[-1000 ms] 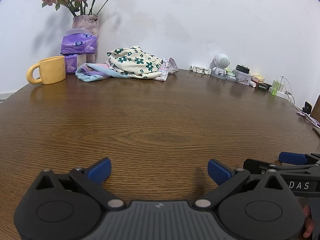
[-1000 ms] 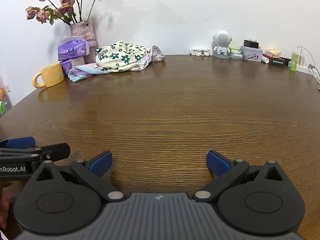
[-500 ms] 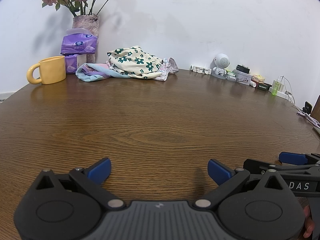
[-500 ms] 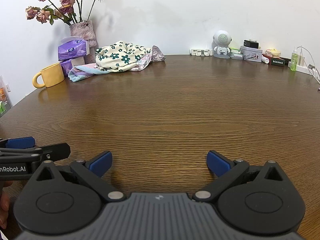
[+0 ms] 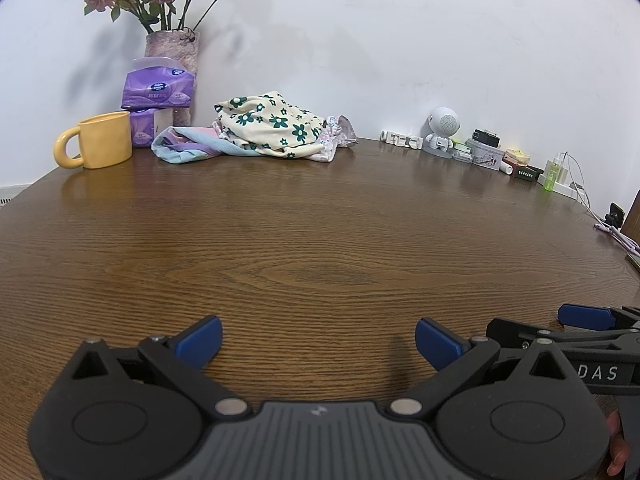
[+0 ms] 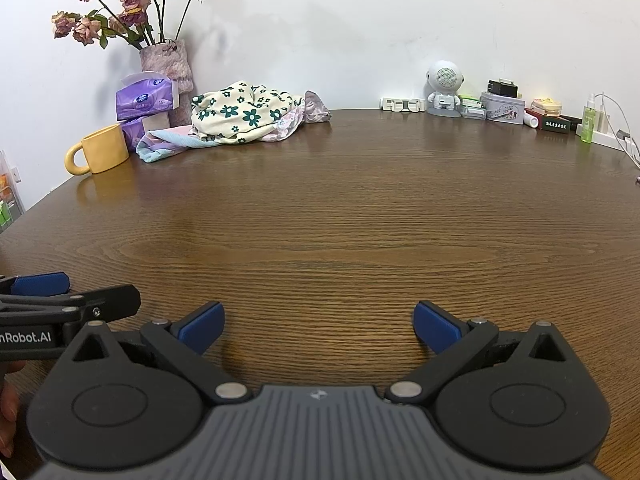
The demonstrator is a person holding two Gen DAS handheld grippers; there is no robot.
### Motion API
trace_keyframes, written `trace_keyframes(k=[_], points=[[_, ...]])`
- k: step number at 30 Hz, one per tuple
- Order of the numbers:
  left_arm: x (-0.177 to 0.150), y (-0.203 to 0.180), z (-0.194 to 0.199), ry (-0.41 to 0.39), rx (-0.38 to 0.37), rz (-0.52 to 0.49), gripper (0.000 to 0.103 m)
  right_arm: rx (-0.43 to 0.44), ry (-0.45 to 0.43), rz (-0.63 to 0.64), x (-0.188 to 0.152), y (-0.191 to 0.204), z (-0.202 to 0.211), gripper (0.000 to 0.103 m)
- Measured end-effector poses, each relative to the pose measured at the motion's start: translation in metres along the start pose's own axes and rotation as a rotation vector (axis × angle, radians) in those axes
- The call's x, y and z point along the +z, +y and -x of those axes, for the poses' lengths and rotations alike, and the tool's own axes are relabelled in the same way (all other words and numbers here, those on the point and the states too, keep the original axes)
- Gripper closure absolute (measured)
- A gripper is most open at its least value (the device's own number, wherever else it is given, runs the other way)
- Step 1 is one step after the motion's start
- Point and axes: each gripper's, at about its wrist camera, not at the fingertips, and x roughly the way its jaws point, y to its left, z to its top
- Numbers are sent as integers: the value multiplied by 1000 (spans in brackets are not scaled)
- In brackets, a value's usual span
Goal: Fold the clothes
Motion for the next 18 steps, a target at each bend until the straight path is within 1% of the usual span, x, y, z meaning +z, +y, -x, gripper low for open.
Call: trace_keyframes(k=[18], points=[[0, -1, 0, 2, 4, -5, 0, -1, 2, 2, 0, 1, -1, 0]])
